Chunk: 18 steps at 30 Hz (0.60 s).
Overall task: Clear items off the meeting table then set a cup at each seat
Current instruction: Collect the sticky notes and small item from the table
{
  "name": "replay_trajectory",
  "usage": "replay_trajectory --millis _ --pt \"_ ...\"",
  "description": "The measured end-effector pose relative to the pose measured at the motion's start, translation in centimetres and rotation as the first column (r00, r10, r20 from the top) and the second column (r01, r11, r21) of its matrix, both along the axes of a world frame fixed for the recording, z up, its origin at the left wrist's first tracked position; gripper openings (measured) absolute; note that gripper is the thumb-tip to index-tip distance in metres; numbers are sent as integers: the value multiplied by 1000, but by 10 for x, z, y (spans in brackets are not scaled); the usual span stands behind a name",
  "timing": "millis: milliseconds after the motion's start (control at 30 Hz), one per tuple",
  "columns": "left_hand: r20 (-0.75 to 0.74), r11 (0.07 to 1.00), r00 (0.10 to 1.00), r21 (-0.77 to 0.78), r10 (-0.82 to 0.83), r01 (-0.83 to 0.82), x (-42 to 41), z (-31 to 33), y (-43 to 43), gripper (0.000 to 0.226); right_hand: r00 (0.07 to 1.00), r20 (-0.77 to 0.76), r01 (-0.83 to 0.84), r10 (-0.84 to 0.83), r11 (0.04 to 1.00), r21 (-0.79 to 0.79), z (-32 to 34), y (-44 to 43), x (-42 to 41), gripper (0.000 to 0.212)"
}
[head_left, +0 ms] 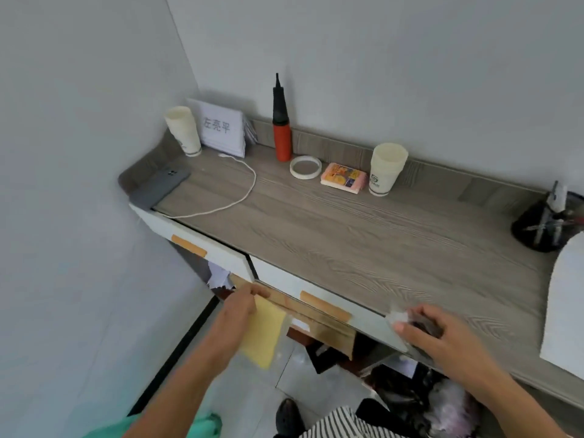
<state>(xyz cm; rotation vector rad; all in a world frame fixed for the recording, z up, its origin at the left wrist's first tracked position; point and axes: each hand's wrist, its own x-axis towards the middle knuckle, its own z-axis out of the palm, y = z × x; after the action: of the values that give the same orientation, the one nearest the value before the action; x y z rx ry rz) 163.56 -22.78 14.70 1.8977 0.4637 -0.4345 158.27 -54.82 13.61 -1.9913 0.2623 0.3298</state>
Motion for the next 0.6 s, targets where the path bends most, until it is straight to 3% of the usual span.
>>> replay_trajectory --millis 133,233,467,600 --pt "41 978 978 -32 -206 207 84 8 -24 38 994 42 101 -101 995 -5 2 -3 22 45" --pt "87 952 956 -107 -279 288 143 6 -54 30 989 31 144 -143 990 -6 0 -19 45 47" --pt "187 977 964 -60 -192 206 279 -15 -115 49 977 15 210 -211 976 57 -7 -47 103 33" --pt "250 990 960 -44 -122 137 332 -26 -143 38 962 -10 271 -272 955 118 -10 -48 119 34"
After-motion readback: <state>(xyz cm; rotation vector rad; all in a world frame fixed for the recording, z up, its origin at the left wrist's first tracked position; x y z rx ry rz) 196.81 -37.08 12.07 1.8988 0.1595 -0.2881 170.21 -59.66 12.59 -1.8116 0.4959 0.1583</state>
